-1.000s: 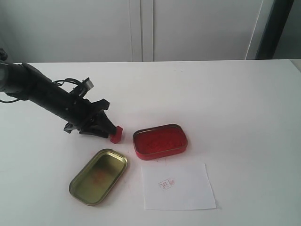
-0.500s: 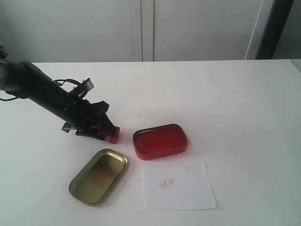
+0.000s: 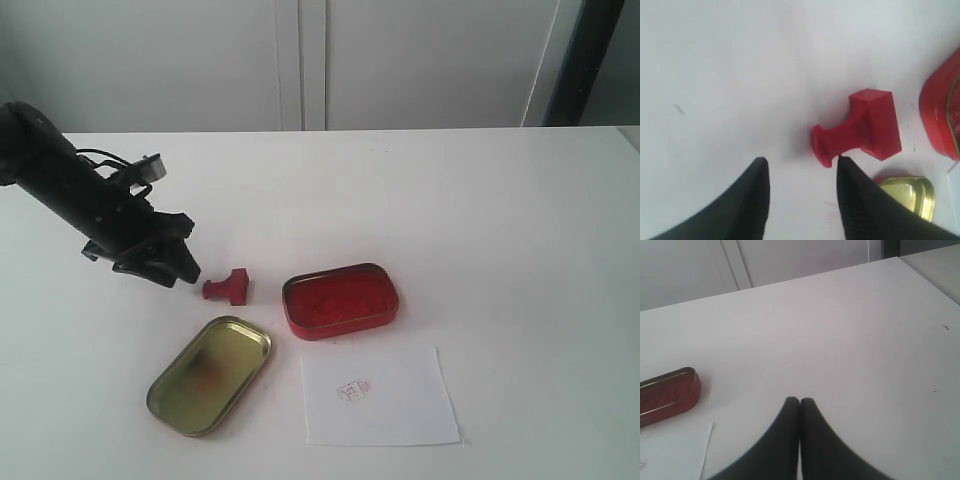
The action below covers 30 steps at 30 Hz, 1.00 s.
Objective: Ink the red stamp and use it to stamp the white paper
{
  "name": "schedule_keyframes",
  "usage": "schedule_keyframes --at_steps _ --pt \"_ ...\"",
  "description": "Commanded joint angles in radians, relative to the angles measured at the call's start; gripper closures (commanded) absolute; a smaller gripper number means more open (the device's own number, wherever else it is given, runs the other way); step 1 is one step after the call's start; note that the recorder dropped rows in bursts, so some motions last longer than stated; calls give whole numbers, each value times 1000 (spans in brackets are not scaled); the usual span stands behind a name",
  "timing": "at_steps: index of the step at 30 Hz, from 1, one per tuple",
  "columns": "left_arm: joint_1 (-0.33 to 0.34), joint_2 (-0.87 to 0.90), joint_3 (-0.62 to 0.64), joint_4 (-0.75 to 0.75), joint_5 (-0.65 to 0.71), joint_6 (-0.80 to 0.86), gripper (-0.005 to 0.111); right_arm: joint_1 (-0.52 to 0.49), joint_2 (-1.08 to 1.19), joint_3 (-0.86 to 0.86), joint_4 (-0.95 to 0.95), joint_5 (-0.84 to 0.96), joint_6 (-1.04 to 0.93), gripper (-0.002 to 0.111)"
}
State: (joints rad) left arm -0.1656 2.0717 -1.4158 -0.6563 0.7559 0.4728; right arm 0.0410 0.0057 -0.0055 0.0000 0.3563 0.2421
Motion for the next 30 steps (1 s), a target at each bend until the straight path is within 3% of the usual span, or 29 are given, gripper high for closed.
schedule_keyframes --at_steps 1,5,16,30 --pt "2 -31 6 14 60 -8 83 -3 -6 5 -8 -16 1 108" --pt "2 -39 6 14 68 -8 107 -3 -6 5 -8 -16 1 108" --pt "2 -43 6 59 89 -67 107 -3 -6 5 -8 -16 1 108" --pt "0 -193 9 406 79 -383 107 -3 -6 5 -8 -16 1 108"
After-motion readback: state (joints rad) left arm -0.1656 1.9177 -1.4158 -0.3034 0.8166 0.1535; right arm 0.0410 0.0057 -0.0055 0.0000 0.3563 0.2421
